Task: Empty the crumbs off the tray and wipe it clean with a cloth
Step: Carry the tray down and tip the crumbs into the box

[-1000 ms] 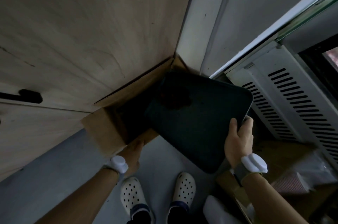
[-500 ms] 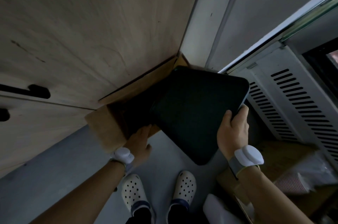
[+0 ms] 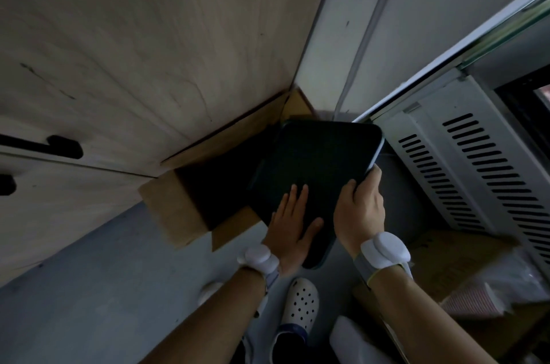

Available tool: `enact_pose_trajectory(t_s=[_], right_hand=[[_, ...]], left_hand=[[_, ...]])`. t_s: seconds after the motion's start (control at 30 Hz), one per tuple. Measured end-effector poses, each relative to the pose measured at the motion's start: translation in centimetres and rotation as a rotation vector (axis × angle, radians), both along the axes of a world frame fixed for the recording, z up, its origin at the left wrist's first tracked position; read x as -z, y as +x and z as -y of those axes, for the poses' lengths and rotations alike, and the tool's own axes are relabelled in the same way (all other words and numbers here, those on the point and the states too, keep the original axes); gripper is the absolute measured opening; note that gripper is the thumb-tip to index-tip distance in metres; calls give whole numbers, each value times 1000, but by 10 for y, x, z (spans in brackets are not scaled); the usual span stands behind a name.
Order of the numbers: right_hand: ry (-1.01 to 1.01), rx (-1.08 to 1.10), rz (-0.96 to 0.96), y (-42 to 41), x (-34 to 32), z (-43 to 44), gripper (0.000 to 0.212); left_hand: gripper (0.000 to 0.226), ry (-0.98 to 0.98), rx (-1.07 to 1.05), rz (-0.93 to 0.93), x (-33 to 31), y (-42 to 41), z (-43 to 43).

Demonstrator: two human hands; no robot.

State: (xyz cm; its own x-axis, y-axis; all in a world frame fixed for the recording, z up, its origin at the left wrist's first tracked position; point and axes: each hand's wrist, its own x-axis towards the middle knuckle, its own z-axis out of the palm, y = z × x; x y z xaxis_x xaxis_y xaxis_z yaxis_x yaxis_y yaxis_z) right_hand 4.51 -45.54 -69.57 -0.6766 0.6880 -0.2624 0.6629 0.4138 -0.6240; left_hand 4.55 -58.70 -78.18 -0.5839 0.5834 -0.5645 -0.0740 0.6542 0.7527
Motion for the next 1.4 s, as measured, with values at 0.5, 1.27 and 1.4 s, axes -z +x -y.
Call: enact_pose_trajectory(t_s=[0.5, 1.27, 1.4], right_hand=[[-163, -54, -45, -13, -23, -2, 36], [-42, -159, 17, -37, -17, 14, 46], [-72, -153, 22, -33, -16, 11, 44]], left_hand=[[59, 128, -557, -277, -28, -70, 55], [62, 69, -173, -26, -9, -49, 31], [34, -46, -382, -180, -7, -58, 47]])
